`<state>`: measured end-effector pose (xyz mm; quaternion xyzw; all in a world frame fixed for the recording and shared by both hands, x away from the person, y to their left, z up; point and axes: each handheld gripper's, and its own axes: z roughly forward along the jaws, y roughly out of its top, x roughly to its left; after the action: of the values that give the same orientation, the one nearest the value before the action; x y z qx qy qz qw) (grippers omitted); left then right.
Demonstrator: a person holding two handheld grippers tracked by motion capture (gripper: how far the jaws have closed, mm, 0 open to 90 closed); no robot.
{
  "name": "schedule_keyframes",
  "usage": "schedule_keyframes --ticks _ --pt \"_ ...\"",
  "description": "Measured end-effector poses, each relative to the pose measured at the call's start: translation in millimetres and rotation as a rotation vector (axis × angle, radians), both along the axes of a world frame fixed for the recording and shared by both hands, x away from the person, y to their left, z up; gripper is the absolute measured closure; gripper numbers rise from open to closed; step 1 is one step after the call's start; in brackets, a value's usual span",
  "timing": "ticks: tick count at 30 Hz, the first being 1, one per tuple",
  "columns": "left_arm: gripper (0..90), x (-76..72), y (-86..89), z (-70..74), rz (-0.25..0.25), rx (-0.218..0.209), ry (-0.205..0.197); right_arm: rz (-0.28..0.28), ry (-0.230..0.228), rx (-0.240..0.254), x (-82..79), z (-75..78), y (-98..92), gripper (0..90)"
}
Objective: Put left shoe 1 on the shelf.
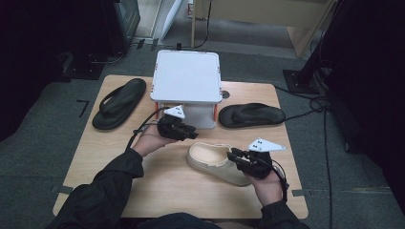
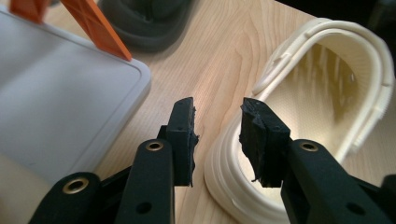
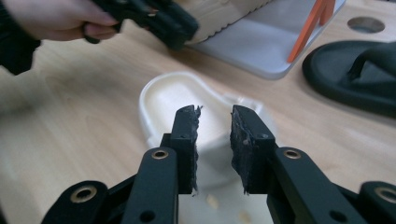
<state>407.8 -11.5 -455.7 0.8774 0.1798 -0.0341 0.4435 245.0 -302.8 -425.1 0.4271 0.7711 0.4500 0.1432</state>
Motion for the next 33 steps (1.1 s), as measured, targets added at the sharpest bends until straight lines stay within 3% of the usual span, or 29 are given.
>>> schedule_keyframes --ticks 4,8,14,16,20,24,29,33 --pt "66.2 5.3 -6.6 -11.7 -0.003 0.015 -0.003 0.013 0.039 0.010 -13.6 -10.9 0.5 72.9" --pt "65.5 8.4 -9.3 -19.2 -0.013 0.023 -0.007 0.037 0.119 0.018 -23.0 -24.5 4.3 73.1" --pt "64.8 7.9 -15.4 -26.0 -0.026 0.040 -0.017 0.098 0.189 -0.091 -30.4 -43.1 13.6 69.7" --pt "64.9 8.3 -15.1 -26.3 -0.029 0.039 -0.013 0.099 0.196 -0.158 -30.2 -48.8 14.7 71.5" --pt "67.3 6.6 -15.5 -25.4 -0.039 0.047 -0.008 0.106 0.199 -0.192 -27.9 -50.3 11.4 78.4" --pt "69.3 3.1 -15.7 -24.2 -0.067 0.058 0.007 0.087 0.188 -0.224 -22.3 -49.5 3.4 79.0" --pt "70.5 -1.2 -14.8 -21.8 -0.078 0.084 0.016 0.023 0.207 -0.174 -5.6 -51.1 -12.4 76.3" --pt "72.8 -6.2 -11.6 -22.9 -0.065 0.069 0.027 0.024 0.235 -0.135 5.5 -52.3 -18.4 76.0"
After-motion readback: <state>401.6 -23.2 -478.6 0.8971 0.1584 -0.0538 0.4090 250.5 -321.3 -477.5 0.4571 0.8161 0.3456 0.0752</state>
